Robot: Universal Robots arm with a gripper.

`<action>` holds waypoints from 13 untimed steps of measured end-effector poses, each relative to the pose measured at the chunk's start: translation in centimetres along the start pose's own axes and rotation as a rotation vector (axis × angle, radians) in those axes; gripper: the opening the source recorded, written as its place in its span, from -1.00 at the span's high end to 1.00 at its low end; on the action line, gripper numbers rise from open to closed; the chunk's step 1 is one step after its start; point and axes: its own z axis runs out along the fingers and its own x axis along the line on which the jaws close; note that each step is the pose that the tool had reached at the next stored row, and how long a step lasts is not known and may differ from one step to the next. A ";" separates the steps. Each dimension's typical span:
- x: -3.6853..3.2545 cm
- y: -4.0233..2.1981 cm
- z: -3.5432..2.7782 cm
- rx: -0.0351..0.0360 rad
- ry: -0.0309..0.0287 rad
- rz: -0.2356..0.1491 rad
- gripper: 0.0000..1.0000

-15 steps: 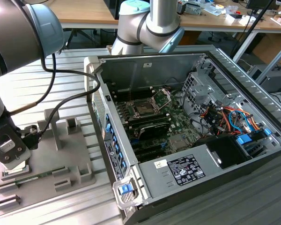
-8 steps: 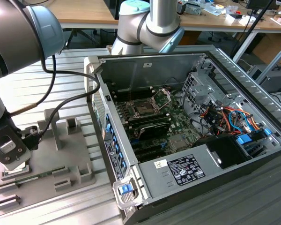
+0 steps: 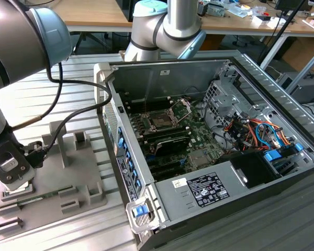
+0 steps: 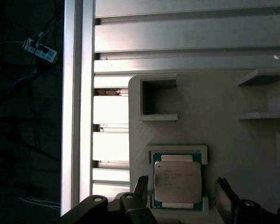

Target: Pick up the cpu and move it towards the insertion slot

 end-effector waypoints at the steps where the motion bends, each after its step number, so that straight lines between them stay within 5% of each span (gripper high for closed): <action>1: 0.00 0.00 0.04 0.0000 0.0000 0.000 -0.35; 13: 0.00 -0.02 0.47 0.0000 0.0000 0.000 -0.35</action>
